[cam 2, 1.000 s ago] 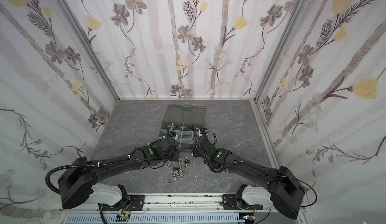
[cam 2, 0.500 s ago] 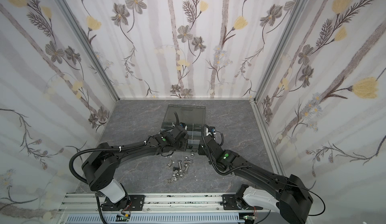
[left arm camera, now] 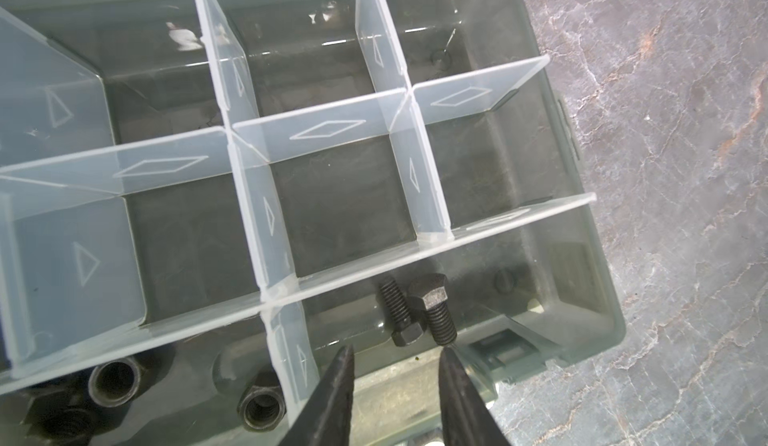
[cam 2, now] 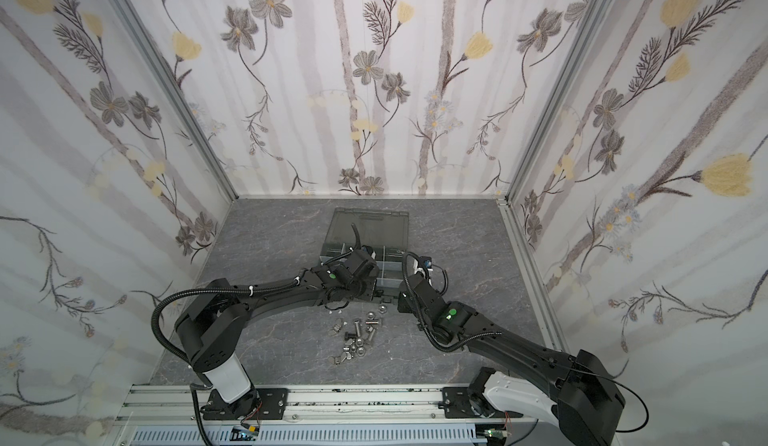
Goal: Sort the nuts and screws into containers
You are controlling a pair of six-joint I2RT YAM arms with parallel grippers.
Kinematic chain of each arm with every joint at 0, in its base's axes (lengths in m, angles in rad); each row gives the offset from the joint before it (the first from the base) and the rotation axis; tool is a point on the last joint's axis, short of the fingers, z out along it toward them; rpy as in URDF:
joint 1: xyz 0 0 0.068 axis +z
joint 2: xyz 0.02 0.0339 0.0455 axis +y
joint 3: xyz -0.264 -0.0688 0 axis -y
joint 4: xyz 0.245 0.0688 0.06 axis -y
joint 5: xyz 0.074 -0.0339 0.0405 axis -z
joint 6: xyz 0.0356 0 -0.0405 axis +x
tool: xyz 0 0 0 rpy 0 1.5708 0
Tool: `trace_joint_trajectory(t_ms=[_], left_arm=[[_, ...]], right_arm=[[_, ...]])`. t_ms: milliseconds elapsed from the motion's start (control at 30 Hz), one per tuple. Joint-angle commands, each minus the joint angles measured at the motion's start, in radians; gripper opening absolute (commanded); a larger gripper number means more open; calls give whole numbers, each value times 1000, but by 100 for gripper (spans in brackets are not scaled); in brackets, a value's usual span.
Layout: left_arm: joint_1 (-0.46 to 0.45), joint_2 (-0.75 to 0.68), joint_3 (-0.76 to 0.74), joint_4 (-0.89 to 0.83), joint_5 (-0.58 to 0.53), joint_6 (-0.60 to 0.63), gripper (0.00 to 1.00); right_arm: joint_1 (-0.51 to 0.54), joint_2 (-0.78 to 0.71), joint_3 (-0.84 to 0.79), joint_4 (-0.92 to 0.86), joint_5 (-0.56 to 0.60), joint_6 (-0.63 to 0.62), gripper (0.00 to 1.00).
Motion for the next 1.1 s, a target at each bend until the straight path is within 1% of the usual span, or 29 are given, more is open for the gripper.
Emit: trace_joint_trajectory(t_ms=[0, 267, 467, 700, 933, 1067], left_arm=[[0, -20, -2, 9, -25, -20, 37], [1, -48, -6, 17, -55, -85, 38], [10, -117, -16, 24, -106, -86, 39], [93, -247, -90, 37, -142, -109, 40], [178, -378, -211, 56, -162, -155, 43], [222, -453, -311, 78, -160, -202, 44]], right_arm=[[1, -4, -2, 24, 8, 12, 19], [-1, 23, 1, 35, -19, -5, 19], [0, 17, 0, 26, -26, -12, 19], [1, -15, -20, 43, -21, -16, 20], [2, 13, -19, 89, -85, -33, 20], [14, 66, 8, 117, -154, -86, 21]])
